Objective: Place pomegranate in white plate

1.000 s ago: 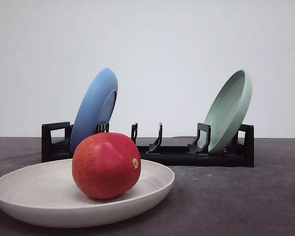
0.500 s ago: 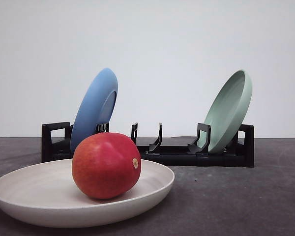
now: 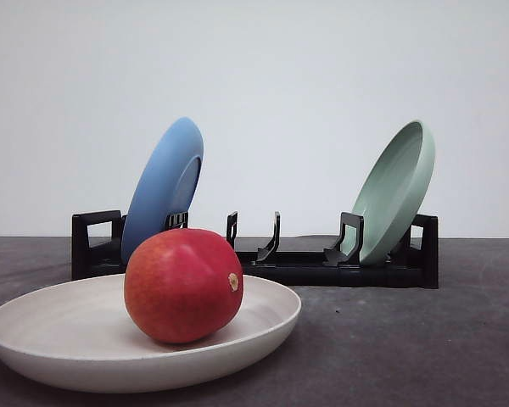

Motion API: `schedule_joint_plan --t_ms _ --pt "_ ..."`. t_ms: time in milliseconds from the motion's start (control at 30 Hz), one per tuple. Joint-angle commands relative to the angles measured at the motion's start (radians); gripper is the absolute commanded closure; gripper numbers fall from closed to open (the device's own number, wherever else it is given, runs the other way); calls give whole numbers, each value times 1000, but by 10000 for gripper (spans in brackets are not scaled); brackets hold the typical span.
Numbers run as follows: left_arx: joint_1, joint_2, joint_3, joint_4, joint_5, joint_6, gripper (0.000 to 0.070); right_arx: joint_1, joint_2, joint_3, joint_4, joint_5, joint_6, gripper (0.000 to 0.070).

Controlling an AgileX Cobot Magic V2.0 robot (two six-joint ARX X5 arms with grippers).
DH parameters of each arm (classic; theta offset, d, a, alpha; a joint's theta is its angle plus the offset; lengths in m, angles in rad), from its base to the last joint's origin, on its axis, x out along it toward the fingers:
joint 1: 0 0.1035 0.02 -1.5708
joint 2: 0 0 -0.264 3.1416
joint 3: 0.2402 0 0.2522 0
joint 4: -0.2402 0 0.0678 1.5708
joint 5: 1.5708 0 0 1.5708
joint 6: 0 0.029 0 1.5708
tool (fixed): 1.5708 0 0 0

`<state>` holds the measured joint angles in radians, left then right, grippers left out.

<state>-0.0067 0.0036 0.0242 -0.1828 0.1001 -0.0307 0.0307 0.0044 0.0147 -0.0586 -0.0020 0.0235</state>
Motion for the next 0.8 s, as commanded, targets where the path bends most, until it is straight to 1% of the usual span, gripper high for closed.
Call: schedule_joint_plan --t_ms 0,767 --pt "0 -1 -12 0 -3 -7 700 -2 -1 -4 14 3 11 681" --pt "0 0 -12 0 -3 -7 700 -2 -1 -4 14 3 11 681"
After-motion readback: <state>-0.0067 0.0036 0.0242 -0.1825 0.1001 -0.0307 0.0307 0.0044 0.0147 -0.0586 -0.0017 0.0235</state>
